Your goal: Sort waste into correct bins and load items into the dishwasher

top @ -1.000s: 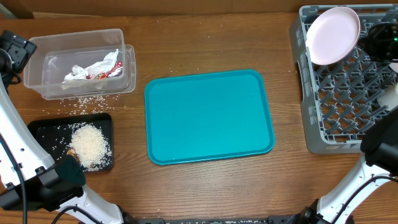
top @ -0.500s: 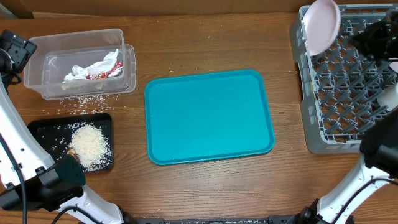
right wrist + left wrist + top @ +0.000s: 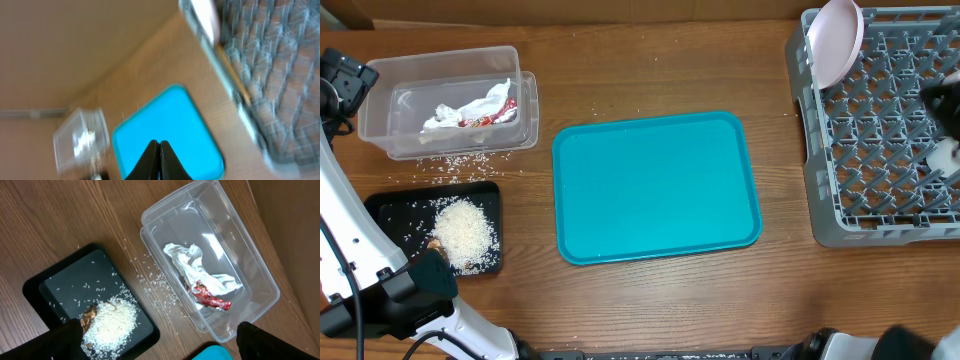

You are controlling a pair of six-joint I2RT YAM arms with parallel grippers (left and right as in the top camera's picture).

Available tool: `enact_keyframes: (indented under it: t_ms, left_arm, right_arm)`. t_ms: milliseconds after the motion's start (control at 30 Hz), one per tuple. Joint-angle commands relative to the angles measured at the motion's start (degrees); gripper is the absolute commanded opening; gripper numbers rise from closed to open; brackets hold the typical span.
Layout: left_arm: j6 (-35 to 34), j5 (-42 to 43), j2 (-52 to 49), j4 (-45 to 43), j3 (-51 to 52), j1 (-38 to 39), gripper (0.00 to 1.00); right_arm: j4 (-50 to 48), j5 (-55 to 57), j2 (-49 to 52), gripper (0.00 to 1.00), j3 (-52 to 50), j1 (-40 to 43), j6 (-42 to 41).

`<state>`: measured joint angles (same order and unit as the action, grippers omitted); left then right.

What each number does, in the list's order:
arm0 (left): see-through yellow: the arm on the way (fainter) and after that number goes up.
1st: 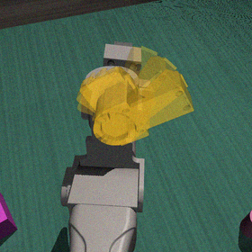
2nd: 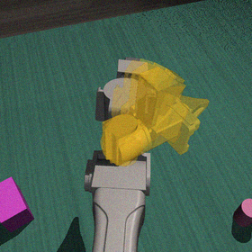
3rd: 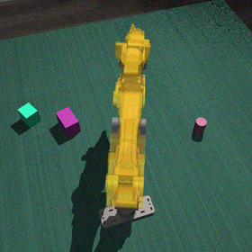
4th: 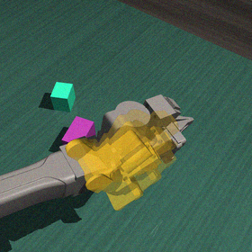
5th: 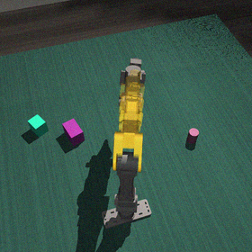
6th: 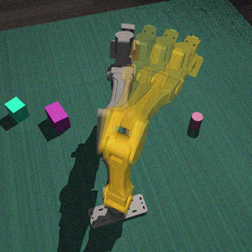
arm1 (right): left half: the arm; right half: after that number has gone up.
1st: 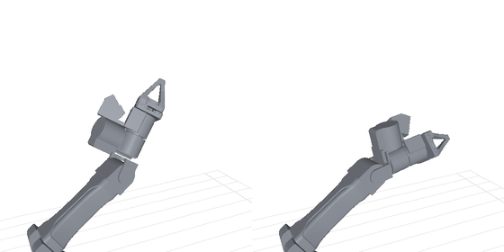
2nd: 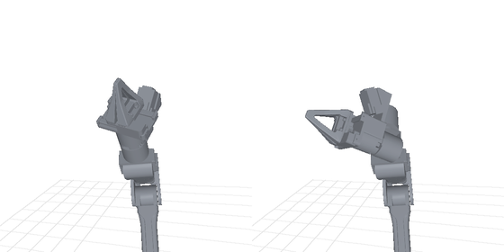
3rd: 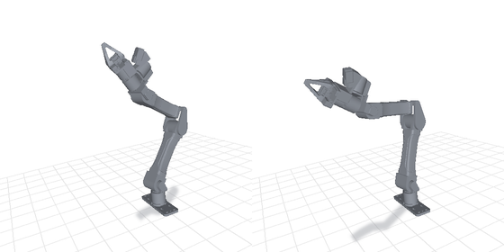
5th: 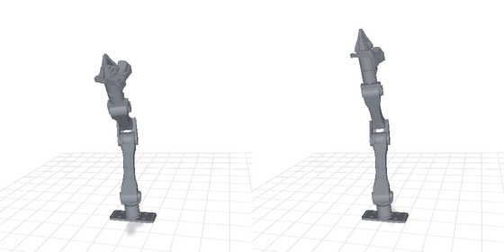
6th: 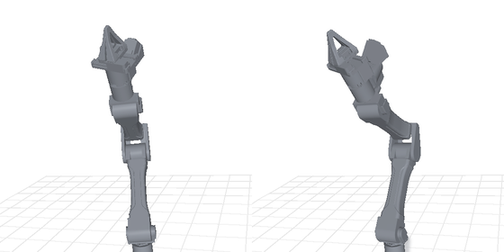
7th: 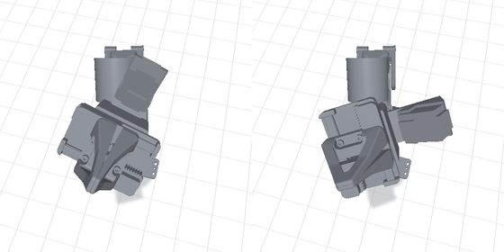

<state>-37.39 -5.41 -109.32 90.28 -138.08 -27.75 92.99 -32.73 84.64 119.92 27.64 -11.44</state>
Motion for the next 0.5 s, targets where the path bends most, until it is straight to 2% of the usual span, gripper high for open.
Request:
enact_keyframes:
  t_ms: [0, 133, 200, 467]
  left_arm:
    - [-0.33, -0.55, -0.09, -0.13, -0.09, 0.42, 1.0]
    - [-0.33, -0.55, -0.09, -0.13, -0.09, 0.42, 1.0]
    - [-0.33, -0.55, -0.09, -0.13, -0.09, 0.42, 1.0]
    - [-0.33, -0.55, -0.09, -0.13, -0.09, 0.42, 1.0]
  right_arm:
    - [4.07, 0.83, -7.78, 0.04, 0.04, -2.56, 4.44]
    - [4.04, 1.18, -17.79, 0.13, -2.49, -5.51, 3.96]
    - [4.04, 1.18, -21.92, 1.0, -4.26, -5.88, 3.98]
    - [4.04, 1.16, -33.64, 1.0, -7.74, -5.88, 4.0]
